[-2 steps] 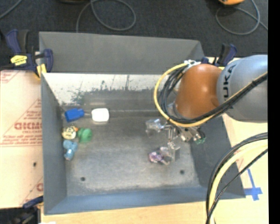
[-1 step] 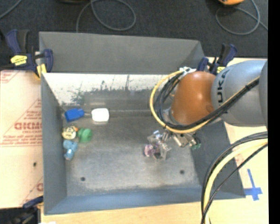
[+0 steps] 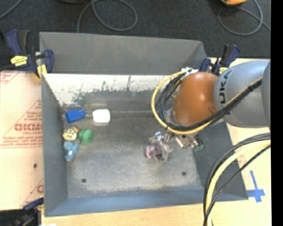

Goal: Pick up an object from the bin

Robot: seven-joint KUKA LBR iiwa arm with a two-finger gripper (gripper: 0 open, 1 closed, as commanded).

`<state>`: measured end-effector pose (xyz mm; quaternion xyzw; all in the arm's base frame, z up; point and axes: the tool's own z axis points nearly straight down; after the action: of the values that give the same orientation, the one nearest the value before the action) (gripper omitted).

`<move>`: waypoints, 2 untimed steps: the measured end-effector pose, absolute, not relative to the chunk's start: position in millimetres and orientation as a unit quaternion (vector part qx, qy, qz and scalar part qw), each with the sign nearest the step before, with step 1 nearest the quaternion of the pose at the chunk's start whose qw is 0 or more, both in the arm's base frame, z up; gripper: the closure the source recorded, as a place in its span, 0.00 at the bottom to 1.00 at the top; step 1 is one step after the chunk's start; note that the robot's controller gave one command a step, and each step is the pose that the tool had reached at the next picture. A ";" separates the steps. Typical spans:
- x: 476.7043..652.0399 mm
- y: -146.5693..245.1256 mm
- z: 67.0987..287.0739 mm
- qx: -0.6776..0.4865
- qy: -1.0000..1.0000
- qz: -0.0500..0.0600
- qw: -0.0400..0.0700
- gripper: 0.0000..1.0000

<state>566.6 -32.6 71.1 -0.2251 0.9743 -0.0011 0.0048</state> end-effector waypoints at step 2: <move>563.8 -32.7 94.0 -0.225 0.974 0.000 0.001 1.00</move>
Offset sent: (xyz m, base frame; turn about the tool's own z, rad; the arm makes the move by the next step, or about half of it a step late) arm 0.0000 0.0000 0.0464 0.0000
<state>563.8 -32.7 94.0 -0.2250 0.9744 -0.0001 0.0007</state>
